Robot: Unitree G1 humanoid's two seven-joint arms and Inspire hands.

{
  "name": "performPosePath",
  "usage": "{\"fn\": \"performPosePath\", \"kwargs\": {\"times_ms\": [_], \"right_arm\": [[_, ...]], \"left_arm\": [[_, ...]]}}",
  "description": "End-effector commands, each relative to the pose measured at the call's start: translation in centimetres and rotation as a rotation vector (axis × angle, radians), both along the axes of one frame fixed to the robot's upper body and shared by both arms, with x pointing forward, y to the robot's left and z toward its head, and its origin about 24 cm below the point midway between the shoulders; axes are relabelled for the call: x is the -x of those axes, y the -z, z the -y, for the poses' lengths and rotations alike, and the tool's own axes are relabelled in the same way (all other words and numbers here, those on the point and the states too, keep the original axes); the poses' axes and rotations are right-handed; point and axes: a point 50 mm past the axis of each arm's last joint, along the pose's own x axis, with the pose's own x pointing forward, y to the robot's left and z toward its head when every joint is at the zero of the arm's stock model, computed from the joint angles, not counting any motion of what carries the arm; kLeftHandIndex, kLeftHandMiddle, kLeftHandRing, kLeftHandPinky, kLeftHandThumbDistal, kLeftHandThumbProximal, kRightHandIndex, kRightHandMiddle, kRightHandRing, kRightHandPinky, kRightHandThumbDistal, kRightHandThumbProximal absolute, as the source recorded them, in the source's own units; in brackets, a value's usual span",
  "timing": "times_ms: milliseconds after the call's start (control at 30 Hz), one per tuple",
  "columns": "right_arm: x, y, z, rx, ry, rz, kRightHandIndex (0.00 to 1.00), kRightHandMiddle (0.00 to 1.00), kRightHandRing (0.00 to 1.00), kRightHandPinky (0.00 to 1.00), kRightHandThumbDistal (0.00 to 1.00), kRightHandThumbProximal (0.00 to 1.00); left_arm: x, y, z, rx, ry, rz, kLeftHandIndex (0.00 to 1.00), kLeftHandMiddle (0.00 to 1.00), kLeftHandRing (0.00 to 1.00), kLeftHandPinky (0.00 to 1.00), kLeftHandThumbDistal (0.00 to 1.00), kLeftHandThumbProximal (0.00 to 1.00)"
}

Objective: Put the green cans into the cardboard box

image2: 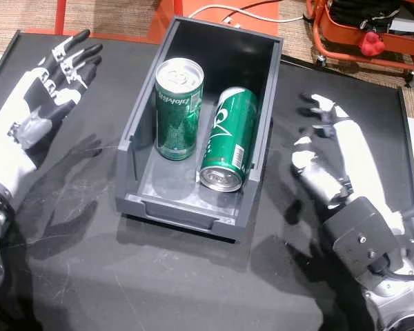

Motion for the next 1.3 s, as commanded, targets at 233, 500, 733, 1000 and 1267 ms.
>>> {"fn": "performPosePath", "kwargs": {"times_ms": [233,500,733,1000,1267], "right_arm": [[0.6,-1.5,4.6,-0.079,0.181,0.06,0.77,0.71,0.78,0.85,0.07,1.0],[0.9,-1.3,5.4,-0.356,0.241,0.09,0.8,0.74,0.79,0.88,0.14,1.0],[0.0,-1.0,2.8,-0.642,0.14,0.126,0.77,0.73,0.79,0.89,0.27,1.0],[-0.4,-0.5,1.3,-0.732,0.112,0.112,0.75,0.71,0.77,0.89,0.21,1.0],[-0.6,-0.3,0.6,-0.766,0.073,0.093,0.74,0.72,0.79,0.89,0.16,1.0]], "left_arm": [[1.0,1.6,0.1,0.049,0.004,-0.047,0.99,0.9,0.88,0.97,0.47,0.19],[1.1,2.0,-0.5,0.053,-0.061,-0.075,0.96,0.87,0.85,0.96,0.44,0.58],[1.7,3.6,-1.6,0.132,-0.139,-0.189,0.91,0.86,0.87,0.95,0.17,0.97],[2.5,5.8,-2.1,0.327,-0.229,-0.359,0.92,0.9,0.91,0.99,0.17,1.0],[2.7,6.4,-1.7,0.602,-0.198,-0.41,0.92,0.92,0.95,1.0,0.3,1.0]]}}
